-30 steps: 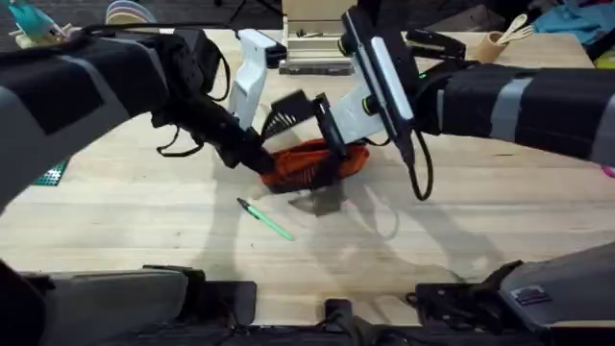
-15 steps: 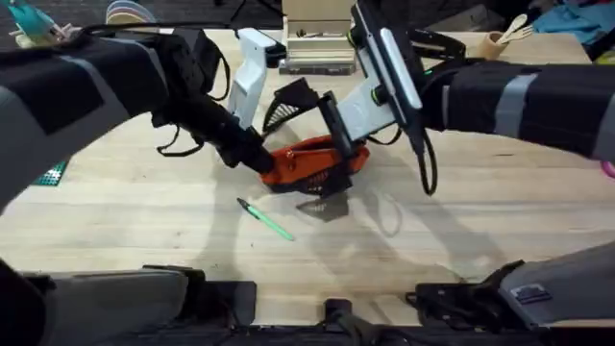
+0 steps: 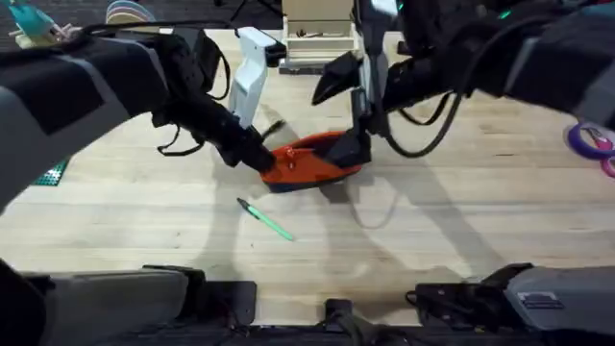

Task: Unzip the bag, pick up the pens from the table one at a time and place them inside, then zip the bag closed.

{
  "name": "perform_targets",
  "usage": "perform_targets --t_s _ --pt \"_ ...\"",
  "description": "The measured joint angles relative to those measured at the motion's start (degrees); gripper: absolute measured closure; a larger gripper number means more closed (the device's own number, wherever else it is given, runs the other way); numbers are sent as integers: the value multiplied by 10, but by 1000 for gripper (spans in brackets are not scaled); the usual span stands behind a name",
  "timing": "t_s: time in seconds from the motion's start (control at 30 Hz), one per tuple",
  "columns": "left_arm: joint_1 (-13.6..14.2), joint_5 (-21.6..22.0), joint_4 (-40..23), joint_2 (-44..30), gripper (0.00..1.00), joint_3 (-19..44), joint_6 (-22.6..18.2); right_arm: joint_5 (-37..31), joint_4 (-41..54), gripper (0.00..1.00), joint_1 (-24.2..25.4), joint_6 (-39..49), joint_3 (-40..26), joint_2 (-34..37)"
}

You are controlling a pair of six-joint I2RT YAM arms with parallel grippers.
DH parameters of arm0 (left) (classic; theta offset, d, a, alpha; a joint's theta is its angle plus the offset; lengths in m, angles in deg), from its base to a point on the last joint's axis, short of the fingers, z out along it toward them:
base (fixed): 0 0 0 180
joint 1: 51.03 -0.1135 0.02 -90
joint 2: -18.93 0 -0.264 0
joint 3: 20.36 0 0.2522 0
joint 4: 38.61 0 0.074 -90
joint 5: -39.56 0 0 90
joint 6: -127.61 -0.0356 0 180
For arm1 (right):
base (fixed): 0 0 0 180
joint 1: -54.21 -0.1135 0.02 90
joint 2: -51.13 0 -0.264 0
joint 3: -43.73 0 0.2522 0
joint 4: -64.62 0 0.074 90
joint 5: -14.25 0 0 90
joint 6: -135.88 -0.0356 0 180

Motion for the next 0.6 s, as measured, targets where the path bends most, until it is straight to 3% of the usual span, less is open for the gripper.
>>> perform_targets --t_s 0.17,0.27,0.33,0.37,0.6 --pt "0 -2 1 0 816 0 0 -84 72 6 0 -16 -42 -16" --pt "2 -11 5 0 458 0 0 -112 110 6 0 -16 -68 -16" --pt "2 -14 5 0 121 0 0 -124 132 6 0 -12 -86 -16" --pt "2 -15 4 0 43 0 2 -128 140 6 0 -11 -95 -16" --pt "2 -16 0 0 8 0 2 -145 187 6 -3 12 -140 -16"
